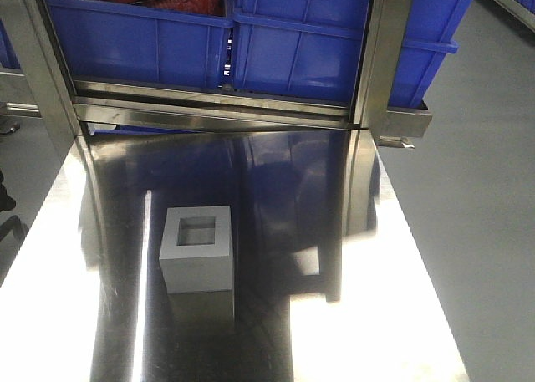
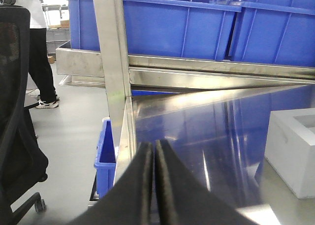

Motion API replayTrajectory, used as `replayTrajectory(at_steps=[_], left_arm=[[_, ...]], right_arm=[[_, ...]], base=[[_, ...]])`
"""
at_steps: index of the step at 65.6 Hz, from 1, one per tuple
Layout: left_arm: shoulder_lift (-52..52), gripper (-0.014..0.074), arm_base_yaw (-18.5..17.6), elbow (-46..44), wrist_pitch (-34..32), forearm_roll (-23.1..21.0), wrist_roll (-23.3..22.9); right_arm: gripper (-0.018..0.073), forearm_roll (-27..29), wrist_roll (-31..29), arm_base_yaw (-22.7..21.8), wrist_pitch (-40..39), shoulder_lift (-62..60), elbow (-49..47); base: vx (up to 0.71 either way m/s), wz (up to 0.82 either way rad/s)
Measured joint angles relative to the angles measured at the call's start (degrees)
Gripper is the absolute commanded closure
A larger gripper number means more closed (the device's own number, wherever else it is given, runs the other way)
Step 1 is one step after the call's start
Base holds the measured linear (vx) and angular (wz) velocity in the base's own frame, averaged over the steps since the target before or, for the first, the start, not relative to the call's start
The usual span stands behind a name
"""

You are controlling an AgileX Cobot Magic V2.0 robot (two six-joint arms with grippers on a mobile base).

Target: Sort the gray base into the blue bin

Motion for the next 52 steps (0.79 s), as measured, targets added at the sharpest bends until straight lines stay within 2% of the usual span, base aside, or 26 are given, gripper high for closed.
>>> replayTrajectory(at_steps=[52], left_arm=[[0.0,0.0602,0.0,0.0,0.0,0.0,0.0]], right_arm=[[0.0568,0.0,0.0,0.0,0.0,0.0,0.0]], base=[[0.0,0.0]])
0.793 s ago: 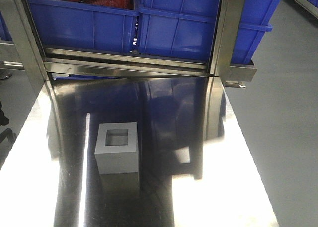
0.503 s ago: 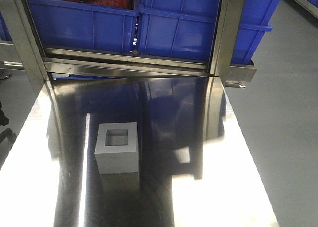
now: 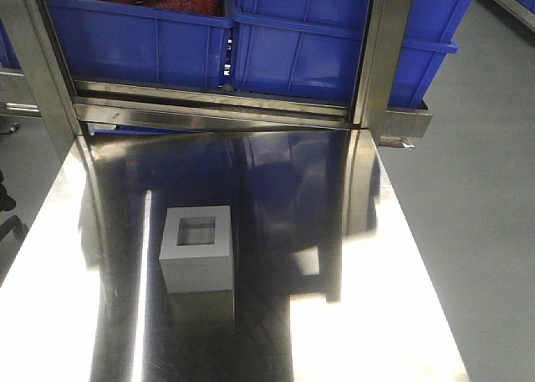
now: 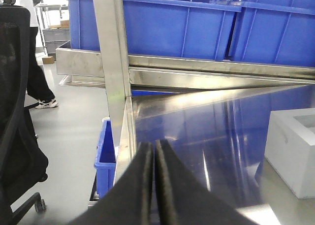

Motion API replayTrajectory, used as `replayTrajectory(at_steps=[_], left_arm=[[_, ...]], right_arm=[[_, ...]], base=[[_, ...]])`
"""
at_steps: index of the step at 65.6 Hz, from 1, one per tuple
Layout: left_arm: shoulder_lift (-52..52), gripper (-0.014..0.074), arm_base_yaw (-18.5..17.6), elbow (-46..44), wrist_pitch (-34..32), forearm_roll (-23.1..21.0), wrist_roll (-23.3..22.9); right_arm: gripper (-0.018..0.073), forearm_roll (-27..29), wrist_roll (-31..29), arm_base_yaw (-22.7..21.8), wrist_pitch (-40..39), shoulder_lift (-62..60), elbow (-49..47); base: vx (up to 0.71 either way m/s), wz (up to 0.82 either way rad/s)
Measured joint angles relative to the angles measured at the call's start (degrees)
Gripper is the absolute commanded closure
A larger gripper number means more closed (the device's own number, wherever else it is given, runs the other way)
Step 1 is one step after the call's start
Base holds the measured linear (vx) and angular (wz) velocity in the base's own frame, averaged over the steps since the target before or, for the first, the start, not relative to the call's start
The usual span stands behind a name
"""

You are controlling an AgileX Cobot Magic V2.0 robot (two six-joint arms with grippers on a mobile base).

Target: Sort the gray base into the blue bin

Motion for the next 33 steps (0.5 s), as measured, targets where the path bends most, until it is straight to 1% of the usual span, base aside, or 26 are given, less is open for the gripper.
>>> replayTrajectory(at_steps=[33], left_arm=[[0.0,0.0602,0.0,0.0,0.0,0.0,0.0]], right_arm=[[0.0568,0.0,0.0,0.0,0.0,0.0,0.0]], base=[[0.0,0.0]])
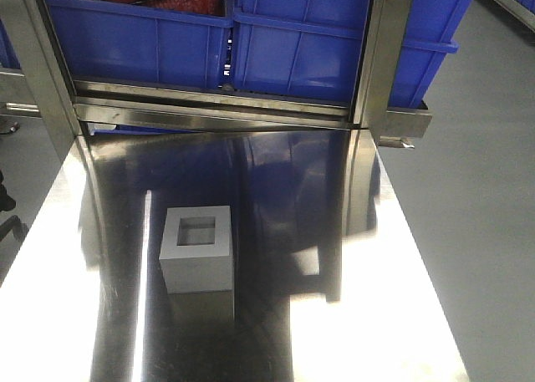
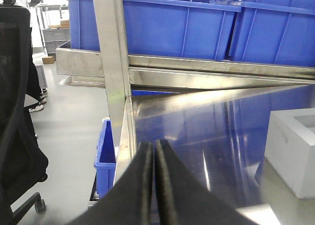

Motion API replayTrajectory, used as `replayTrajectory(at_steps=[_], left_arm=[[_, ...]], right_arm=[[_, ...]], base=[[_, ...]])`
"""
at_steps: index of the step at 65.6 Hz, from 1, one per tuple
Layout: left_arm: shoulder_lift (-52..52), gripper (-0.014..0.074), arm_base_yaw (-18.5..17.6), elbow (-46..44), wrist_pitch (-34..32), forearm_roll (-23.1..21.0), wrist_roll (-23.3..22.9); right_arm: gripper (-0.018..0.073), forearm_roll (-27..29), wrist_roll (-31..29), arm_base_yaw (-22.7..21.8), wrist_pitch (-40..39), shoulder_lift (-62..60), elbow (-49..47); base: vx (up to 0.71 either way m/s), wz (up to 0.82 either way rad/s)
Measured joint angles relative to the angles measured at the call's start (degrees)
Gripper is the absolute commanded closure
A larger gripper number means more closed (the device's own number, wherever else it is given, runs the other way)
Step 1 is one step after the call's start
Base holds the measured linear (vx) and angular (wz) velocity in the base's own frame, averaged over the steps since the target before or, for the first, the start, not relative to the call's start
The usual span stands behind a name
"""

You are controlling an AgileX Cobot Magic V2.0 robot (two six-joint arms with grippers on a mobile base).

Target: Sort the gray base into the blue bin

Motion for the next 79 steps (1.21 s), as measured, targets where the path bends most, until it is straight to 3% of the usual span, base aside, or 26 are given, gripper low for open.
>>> replayTrajectory(at_steps=[8,21,34,52,61,69,79], left_arm=[[0.0,0.0602,0.0,0.0,-1.32,0.0,0.0],[0.0,0.0602,0.0,0.0,-10.28,0.0,0.0],[0.96,0.0602,0.0,-5.41,-10.74,0.0,0.0],[15.22,0.0602,0.0,-19.33,-4.07,0.0,0.0],[24.88,0.0602,0.0,-26.1,2.57,-0.83,0.0],[33.01,0.0602,0.0,-30.2,7.78,-1.08,0.0],[39.89,0.0602,0.0,-31.46,9.81,-1.16,0.0]], right_arm=[[0.0568,0.0,0.0,0.0,0.0,0.0,0.0],[0.0568,0.0,0.0,0.0,0.0,0.0,0.0],[0.0568,0.0,0.0,0.0,0.0,0.0,0.0],[0.0568,0.0,0.0,0.0,0.0,0.0,0.0],[0.0568,0.0,0.0,0.0,0.0,0.0,0.0],[0.0568,0.0,0.0,0.0,0.0,0.0,0.0],[0.0568,0.0,0.0,0.0,0.0,0.0,0.0]], base=[[0.0,0.0],[0.0,0.0],[0.0,0.0],[0.0,0.0],[0.0,0.0],[0.0,0.0],[0.0,0.0]])
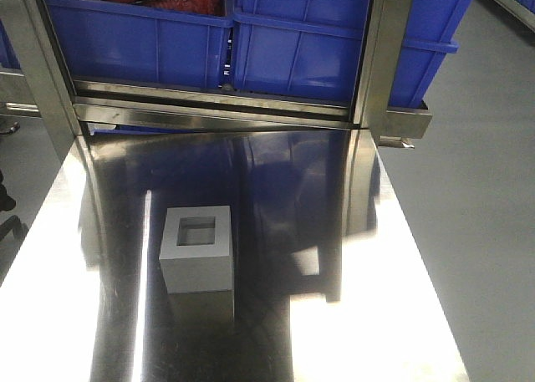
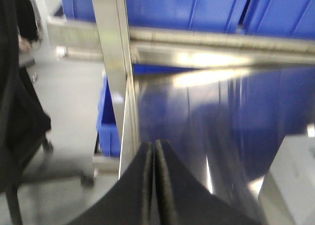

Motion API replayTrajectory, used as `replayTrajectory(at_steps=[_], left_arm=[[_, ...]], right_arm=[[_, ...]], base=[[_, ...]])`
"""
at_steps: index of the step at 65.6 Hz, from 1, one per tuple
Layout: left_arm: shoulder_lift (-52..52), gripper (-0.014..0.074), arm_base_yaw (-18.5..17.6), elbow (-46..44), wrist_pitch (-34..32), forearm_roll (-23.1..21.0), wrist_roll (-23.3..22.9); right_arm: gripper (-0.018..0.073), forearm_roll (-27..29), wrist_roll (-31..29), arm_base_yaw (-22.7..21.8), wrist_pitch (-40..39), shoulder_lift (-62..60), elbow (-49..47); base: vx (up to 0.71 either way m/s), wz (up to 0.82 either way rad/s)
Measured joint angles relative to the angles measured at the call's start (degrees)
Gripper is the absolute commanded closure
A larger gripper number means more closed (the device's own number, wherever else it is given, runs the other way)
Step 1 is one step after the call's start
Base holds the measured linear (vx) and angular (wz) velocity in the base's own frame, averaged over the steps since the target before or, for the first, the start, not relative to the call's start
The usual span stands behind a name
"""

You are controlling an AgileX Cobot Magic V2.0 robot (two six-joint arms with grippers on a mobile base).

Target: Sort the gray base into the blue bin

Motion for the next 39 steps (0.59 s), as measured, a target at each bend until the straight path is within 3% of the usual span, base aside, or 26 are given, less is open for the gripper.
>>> replayTrajectory(at_steps=[39], left_arm=[[3.77,0.0567,0.0,0.0,0.02,-0.22,0.0]], right_arm=[[0.0568,0.0,0.0,0.0,0.0,0.0,0.0]], base=[[0.0,0.0]])
